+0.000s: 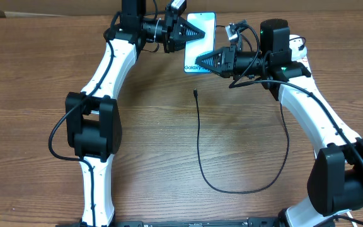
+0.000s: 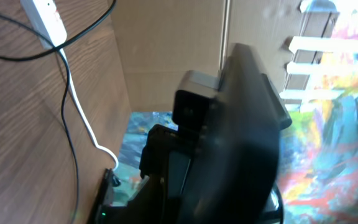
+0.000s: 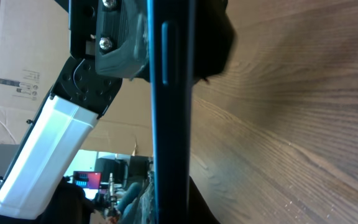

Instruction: Plug charger to phone and switch on socket

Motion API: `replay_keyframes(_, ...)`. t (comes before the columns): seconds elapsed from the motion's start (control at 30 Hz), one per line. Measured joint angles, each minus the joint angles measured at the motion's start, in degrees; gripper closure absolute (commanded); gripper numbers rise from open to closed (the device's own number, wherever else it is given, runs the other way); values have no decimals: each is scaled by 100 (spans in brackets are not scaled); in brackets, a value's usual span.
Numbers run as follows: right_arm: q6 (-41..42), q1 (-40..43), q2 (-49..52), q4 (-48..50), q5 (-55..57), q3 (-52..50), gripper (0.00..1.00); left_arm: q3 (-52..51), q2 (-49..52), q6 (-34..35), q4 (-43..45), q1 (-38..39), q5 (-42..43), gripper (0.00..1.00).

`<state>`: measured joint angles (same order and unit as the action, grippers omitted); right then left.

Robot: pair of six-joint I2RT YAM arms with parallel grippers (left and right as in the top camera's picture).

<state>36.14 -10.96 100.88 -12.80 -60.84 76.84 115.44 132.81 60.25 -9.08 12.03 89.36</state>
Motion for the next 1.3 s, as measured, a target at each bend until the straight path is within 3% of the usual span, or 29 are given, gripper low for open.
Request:
replay_keyframes(0.23, -79, -2, 2, 28, 22, -2, 96, 0, 0, 76, -11, 0, 4, 76)
replay_keyframes(0.57, 15, -52, 2, 79, 13, -2, 96, 0, 0, 107, 492, 0, 4, 84)
replay_keyframes(1.03, 439, -74, 7, 267, -42, -2, 96, 0, 0, -267, 743, 173, 4, 82)
replay_keyframes(1.3, 455, -66, 7, 282, -96, -2, 96, 0, 0, -389, 739, 184, 22, 96)
